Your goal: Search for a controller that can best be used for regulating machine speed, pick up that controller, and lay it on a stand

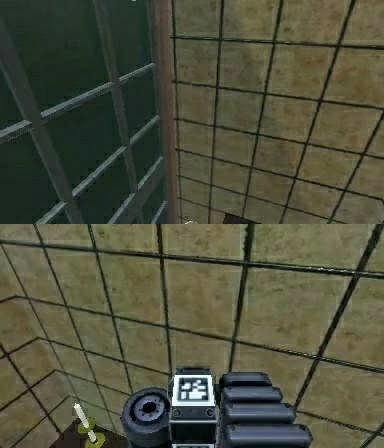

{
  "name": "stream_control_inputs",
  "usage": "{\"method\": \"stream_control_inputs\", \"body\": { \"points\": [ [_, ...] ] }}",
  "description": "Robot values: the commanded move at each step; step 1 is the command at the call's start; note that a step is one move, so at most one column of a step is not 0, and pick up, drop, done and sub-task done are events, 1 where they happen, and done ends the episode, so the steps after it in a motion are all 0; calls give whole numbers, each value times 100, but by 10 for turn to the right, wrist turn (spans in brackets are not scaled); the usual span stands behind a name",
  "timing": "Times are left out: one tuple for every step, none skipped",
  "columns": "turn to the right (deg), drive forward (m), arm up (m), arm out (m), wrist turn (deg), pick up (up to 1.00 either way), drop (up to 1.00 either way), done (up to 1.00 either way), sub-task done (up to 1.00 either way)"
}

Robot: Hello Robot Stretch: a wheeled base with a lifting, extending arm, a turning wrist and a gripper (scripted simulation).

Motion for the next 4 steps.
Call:
{"method": "stream_control_inputs", "body": {
  "points": [
    [-450, 0, 0, 0, 0, 0, 0, 0, 0],
    [-240, 0, 0, 0, 0, 0, 0, 0, 0],
    [-30, 0, 0, 0, 0, 0, 0, 0, 0],
    [0, 0, 0, 32, 0, 0, 0, 0, 0]
  ]
}}
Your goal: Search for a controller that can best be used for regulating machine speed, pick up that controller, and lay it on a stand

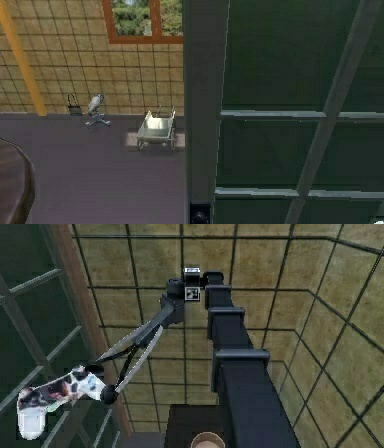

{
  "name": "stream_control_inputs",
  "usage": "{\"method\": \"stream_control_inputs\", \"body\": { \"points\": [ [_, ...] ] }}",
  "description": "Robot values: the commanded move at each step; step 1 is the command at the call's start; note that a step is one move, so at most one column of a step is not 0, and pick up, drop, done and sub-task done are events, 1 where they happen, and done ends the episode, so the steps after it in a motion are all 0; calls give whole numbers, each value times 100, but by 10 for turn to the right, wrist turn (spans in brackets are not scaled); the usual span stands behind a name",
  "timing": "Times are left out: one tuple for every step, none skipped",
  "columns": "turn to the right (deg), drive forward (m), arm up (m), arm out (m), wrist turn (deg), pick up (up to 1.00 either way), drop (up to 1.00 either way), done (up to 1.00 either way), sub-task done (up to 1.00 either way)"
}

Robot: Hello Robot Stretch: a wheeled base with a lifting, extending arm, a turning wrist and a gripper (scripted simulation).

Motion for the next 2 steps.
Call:
{"method": "stream_control_inputs", "body": {
  "points": [
    [0, 0, 0, 0, 450, 0, 0, 0, 0],
    [0, 0, 0, 0, 450, 0, 0, 0, 0]
  ]
}}
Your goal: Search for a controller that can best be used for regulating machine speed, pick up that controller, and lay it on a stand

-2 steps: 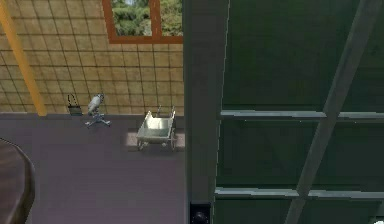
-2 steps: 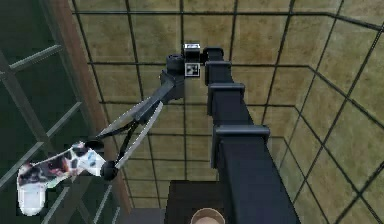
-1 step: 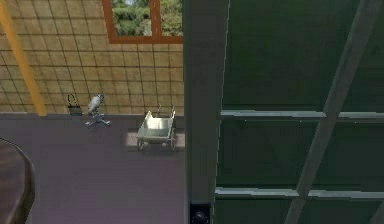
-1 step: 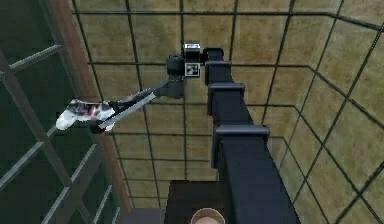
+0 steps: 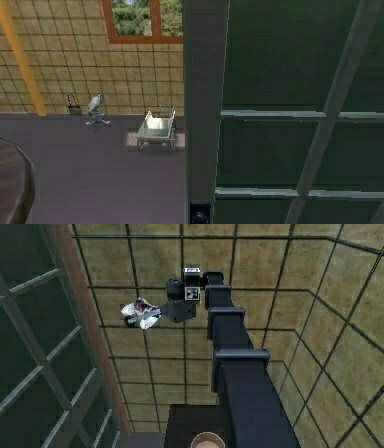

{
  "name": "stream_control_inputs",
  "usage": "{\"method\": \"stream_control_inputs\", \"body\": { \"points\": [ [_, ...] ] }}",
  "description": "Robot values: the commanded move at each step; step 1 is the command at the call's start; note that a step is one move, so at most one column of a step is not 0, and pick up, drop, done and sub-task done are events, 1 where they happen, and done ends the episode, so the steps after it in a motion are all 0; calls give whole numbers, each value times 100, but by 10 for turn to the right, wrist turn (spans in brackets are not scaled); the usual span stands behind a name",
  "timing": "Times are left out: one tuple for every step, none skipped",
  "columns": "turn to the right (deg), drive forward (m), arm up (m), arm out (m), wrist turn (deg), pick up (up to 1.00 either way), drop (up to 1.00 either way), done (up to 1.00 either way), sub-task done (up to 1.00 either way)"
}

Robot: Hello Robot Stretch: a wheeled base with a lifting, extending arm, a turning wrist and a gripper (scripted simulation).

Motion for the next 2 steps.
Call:
{"method": "stream_control_inputs", "body": {
  "points": [
    [0, 0, 0, 0, 450, 0, 0, 0, 0],
    [0, 0, 0, 0, 330, 0, 0, 0, 0]
  ]
}}
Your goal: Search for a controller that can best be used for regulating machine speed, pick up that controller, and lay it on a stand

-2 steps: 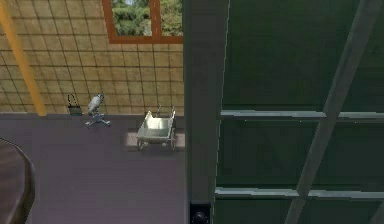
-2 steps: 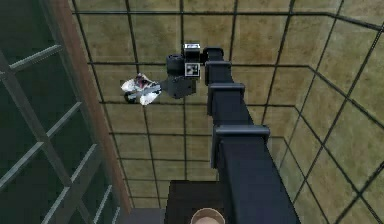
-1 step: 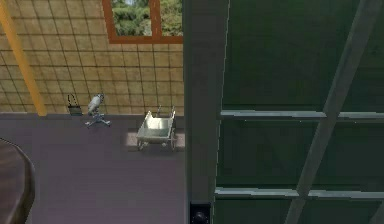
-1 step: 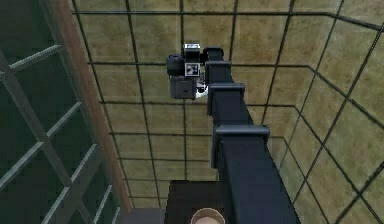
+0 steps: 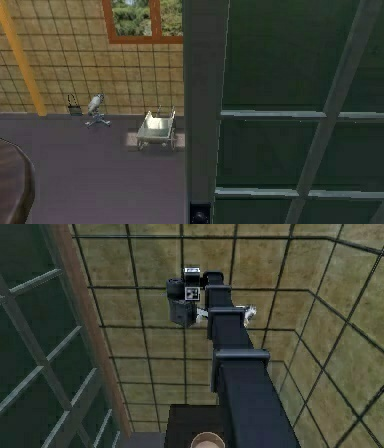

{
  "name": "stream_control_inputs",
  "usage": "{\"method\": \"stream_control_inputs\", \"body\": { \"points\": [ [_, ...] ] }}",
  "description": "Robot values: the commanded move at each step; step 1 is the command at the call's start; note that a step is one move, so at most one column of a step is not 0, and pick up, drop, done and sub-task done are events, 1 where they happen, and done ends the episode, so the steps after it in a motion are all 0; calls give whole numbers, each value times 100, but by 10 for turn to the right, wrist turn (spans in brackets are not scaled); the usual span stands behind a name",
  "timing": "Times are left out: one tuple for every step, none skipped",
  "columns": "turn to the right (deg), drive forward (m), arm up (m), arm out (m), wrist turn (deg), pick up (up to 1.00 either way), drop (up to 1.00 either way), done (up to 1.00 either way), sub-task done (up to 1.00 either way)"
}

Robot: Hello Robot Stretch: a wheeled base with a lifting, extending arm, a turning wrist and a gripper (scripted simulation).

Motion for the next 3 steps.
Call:
{"method": "stream_control_inputs", "body": {
  "points": [
    [0, 0, -40, 0, 0, 0, 0, 0, 0],
    [0, 0, -32, 0, 0, 0, 0, 0, 0],
    [0, 0, 0, 0, 0, 0, 100, 0, 0]
  ]
}}
